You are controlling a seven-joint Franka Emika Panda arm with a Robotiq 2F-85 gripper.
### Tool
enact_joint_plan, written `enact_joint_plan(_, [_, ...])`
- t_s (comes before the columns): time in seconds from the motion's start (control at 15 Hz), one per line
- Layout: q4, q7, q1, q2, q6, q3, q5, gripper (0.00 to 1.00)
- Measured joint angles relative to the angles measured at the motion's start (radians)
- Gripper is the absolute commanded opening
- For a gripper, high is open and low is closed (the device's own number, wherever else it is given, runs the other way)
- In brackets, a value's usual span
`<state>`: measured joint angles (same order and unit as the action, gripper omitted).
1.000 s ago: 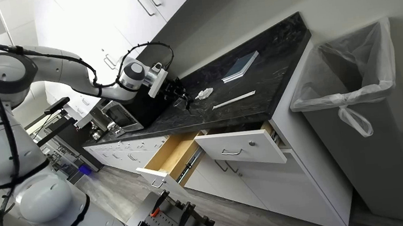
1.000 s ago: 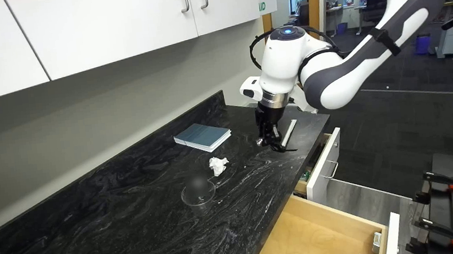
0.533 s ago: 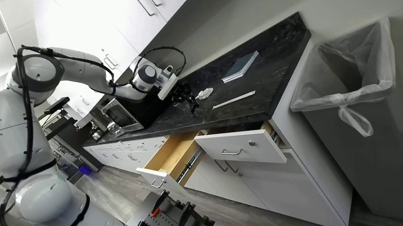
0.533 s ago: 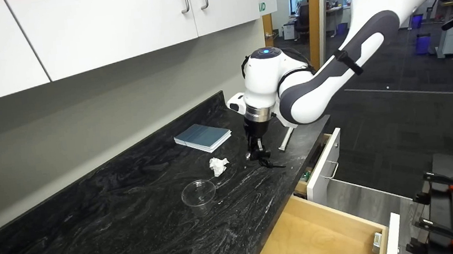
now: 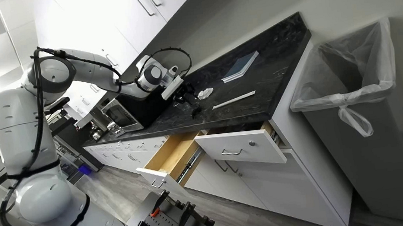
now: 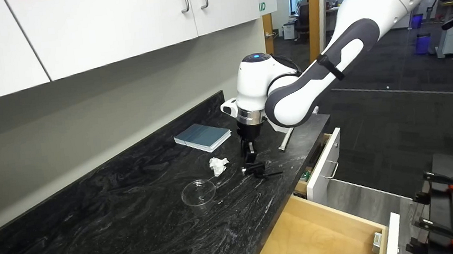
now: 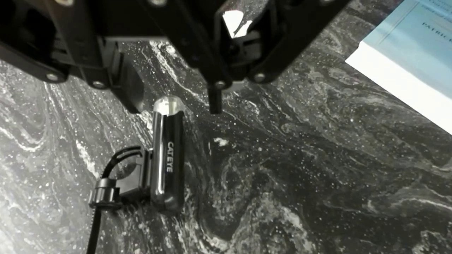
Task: Take the black object out of the second drawer
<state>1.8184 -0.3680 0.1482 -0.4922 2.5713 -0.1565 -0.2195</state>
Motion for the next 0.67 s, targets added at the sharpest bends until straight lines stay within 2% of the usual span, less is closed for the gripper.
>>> enact_joint_plan(0.13, [-0.014,-0.001,-0.002,0.000,-0.005,-0.003,0.010,0.98])
enact_joint_plan(0.67, [-0.027,0.000,-0.003,0.025,-0.005,-0.015,0.010,1.00])
